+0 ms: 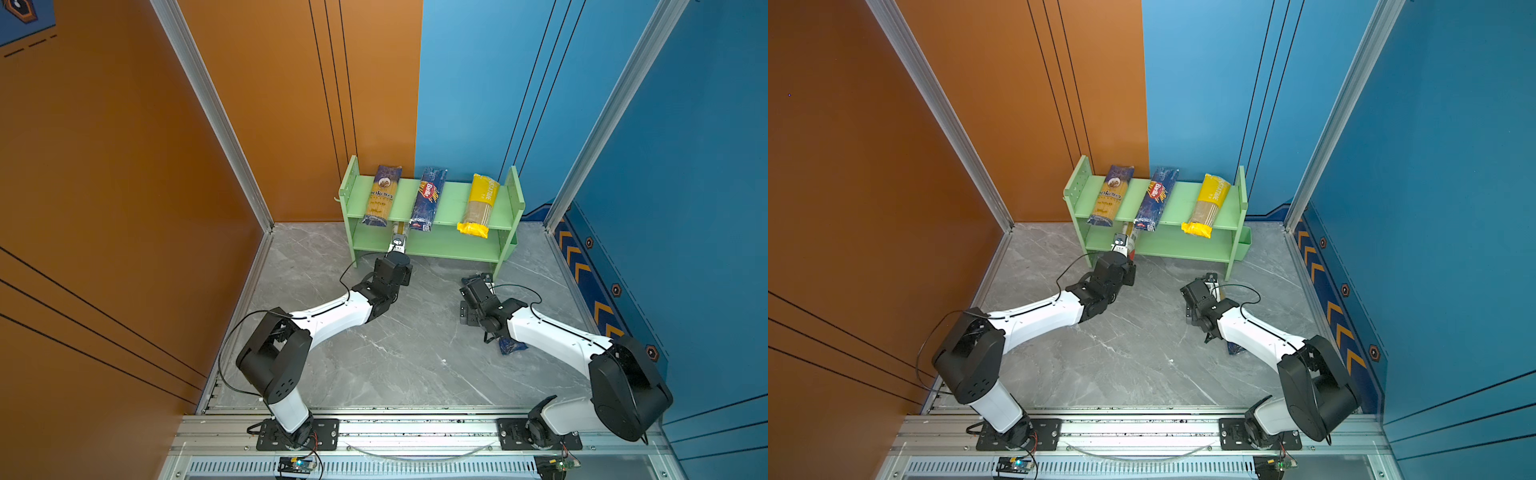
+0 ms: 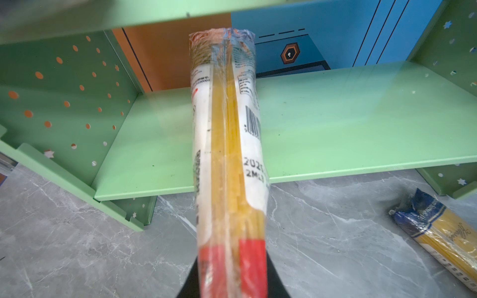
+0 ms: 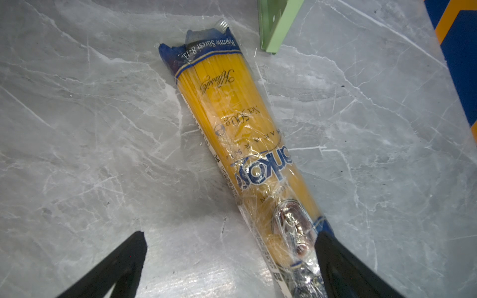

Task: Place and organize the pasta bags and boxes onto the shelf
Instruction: 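Carry the red-and-white bag toward the shelf's lower tier with the left gripper, then push the red-and-white bag onto the lower tier with the left gripper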

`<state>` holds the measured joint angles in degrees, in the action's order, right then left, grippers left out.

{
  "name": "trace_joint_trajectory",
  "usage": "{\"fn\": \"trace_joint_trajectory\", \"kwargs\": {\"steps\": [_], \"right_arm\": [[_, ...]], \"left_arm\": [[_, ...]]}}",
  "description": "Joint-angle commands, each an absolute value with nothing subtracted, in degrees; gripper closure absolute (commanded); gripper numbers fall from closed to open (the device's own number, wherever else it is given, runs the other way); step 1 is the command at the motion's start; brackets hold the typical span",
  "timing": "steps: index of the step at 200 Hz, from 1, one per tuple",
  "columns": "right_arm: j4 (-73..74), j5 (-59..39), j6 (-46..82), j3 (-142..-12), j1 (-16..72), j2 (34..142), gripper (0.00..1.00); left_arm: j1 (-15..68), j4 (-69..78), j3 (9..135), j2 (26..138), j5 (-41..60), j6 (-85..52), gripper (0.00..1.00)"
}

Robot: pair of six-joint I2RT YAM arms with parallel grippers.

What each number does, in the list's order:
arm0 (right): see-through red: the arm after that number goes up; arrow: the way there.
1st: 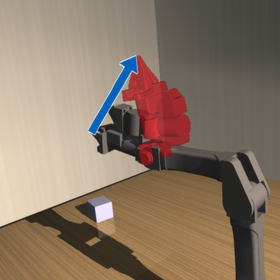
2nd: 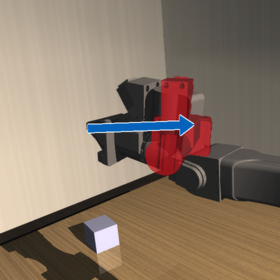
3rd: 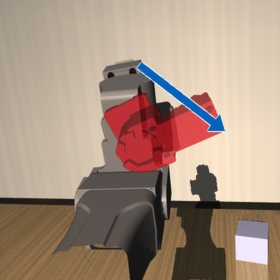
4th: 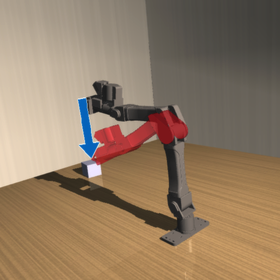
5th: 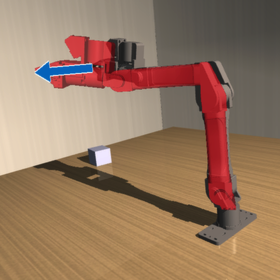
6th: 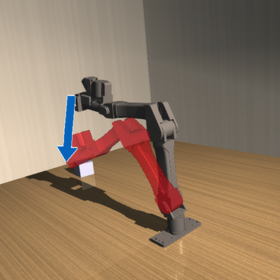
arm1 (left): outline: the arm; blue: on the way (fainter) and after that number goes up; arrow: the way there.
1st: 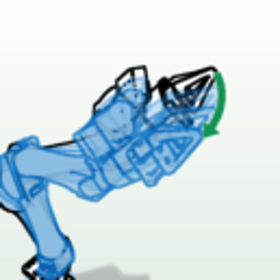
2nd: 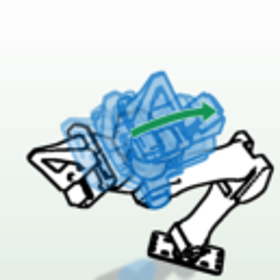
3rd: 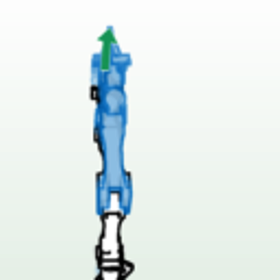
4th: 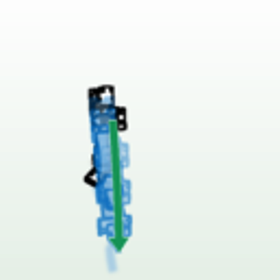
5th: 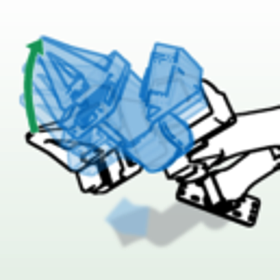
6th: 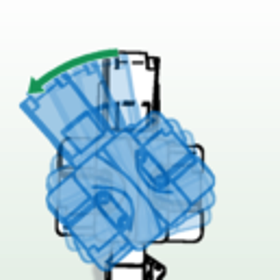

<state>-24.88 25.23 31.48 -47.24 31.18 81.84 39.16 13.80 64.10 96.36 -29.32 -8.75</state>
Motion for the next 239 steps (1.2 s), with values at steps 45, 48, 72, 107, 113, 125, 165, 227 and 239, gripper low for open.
{"fn": "trace_joint_trajectory", "kwargs": {"steps": [45, 48, 72, 107, 113, 125, 165, 227, 239], "right_arm": [[-26.3, 25.1, 31.4, -47.1, 31.6, 80.8, 0.00], [-26.3, 25.1, 31.4, -47.2, 31.5, 80.8, 0.00], [-26.5, 25.2, 31.3, -47.2, 31.5, 80.6, 0.00], [-26.9, 25.2, 31.4, -46.9, 31.5, 80.3, 0.00], [-26.9, 25.2, 31.4, -46.9, 31.6, 80.1, 0.00], [-27.0, 25.3, 31.4, -46.9, 31.6, 80.0, 0.00], [-27.4, 25.4, 31.0, -47.2, 31.6, 79.8, 0.00], [-27.8, 25.4, 30.8, -47.4, 31.5, 79.5, 0.00], [-27.7, 25.4, 30.8, -47.5, 31.4, 79.6, 0.00]], "left_arm": [[38.1, 26.4, 68.9, 96.6, -30.9, -7.2, 1.00], [38.1, 26.5, 68.9, 96.7, -30.8, -7.2, 1.00], [38.1, 27.4, 69.1, 97.4, -30.9, -6.8, 1.00], [37.8, 27.3, 70.0, 98.6, -31.2, -6.4, 1.00], [37.7, 27.3, 70.0, 98.8, -31.2, -6.5, 1.00], [37.6, 27.4, 70.3, 99.1, -31.2, -6.6, 1.00], [37.1, 27.3, 71.4, 100.3, -31.3, -6.8, 1.00], [36.6, 27.2, 72.2, 101.7, -31.2, -7.0, 1.00], [36.7, 27.3, 72.0, 101.8, -31.2, -7.0, 1.00]]}}
